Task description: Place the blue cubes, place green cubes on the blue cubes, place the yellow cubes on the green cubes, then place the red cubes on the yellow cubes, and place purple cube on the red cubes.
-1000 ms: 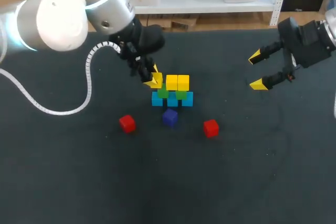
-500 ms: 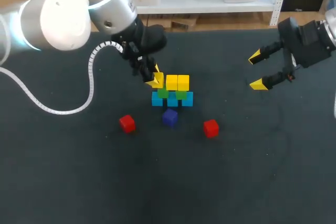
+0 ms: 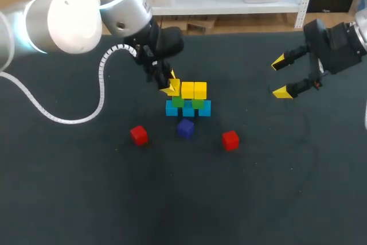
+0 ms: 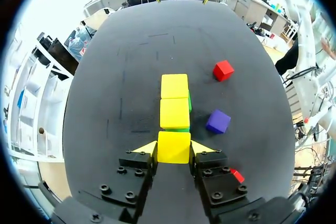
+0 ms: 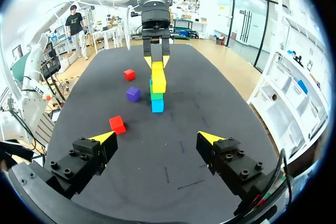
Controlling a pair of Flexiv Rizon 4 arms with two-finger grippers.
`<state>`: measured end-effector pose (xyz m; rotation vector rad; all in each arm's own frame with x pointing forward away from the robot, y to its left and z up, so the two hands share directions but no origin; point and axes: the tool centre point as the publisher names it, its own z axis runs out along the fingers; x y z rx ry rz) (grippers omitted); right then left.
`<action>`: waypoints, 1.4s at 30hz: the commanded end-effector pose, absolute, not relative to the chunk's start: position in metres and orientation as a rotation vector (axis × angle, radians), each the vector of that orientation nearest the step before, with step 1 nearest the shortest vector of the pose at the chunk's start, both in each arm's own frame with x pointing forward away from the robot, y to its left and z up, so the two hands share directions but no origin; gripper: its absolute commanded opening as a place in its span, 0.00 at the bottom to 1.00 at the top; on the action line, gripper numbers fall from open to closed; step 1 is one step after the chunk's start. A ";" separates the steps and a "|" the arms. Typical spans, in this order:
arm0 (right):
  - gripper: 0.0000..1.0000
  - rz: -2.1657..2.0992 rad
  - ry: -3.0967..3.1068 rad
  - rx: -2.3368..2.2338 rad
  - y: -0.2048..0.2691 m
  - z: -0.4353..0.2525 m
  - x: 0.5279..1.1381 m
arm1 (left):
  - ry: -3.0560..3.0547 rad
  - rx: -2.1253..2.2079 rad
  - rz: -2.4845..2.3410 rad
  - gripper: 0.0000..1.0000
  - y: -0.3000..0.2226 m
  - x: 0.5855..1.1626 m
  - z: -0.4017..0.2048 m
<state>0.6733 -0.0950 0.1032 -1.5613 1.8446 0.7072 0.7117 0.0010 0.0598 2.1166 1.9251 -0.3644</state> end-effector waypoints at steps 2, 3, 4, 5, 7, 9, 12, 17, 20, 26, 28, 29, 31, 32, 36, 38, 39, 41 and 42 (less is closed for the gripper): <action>1.00 0.710 1.842 -1.561 -0.095 0.102 0.674 | 1.932 2.125 -0.366 0.00 -0.001 0.715 0.060; 1.00 0.710 1.842 -1.561 -0.095 0.102 0.674 | 1.932 2.125 -0.366 0.00 -0.001 0.715 0.060; 1.00 0.710 1.842 -1.561 -0.095 0.102 0.674 | 1.932 2.125 -0.366 0.00 -0.001 0.715 0.060; 1.00 0.710 1.842 -1.561 -0.095 0.102 0.674 | 1.933 2.125 -0.366 0.00 -0.001 0.715 0.060; 1.00 0.710 1.842 -1.561 -0.095 0.102 0.674 | 1.934 2.125 -0.366 0.00 -0.001 0.715 0.060; 1.00 0.710 1.842 -1.561 -0.095 0.102 0.674 | 1.934 2.127 -0.366 0.00 -0.002 0.715 0.060; 1.00 0.710 1.842 -1.561 -0.095 0.102 0.674 | 1.935 2.130 -0.367 0.00 -0.002 0.715 0.059; 1.00 0.710 1.842 -1.561 -0.095 0.102 0.674 | 1.937 2.134 -0.369 0.00 -0.003 0.715 0.058; 1.00 0.710 1.842 -1.561 -0.095 0.102 0.674 | 1.939 2.136 -0.370 0.00 -0.003 0.715 0.058; 1.00 0.710 1.842 -1.561 -0.095 0.102 0.674 | 1.942 2.139 -0.371 0.00 -0.003 0.715 0.057; 1.00 0.710 1.842 -1.561 -0.095 0.102 0.674 | 1.943 2.140 -0.371 0.00 -0.003 0.715 0.057; 1.00 0.710 1.842 -1.561 -0.095 0.102 0.674 | 1.944 2.140 -0.371 0.00 -0.003 0.714 0.057; 1.00 0.710 1.842 -1.561 -0.095 0.102 0.674 | 1.946 2.141 -0.372 0.00 -0.003 0.714 0.056; 1.00 0.710 1.842 -1.561 -0.095 0.102 0.674 | 1.946 2.141 -0.372 0.00 -0.003 0.714 0.056; 1.00 0.710 1.842 -1.561 -0.095 0.102 0.674 | 1.947 2.141 -0.374 0.00 -0.003 0.714 0.056; 1.00 0.710 1.842 -1.561 -0.095 0.102 0.674 | 1.947 2.141 -0.375 0.00 -0.003 0.714 0.056; 1.00 0.710 1.842 -1.561 -0.095 0.102 0.674 | 1.947 2.141 -0.375 0.00 -0.003 0.714 0.056; 1.00 0.710 1.842 -1.561 -0.095 0.102 0.674 | 1.947 2.141 -0.376 0.00 -0.003 0.714 0.056; 1.00 0.710 1.842 -1.561 -0.095 0.102 0.674 | 1.947 2.142 -0.376 0.00 -0.003 0.714 0.056</action>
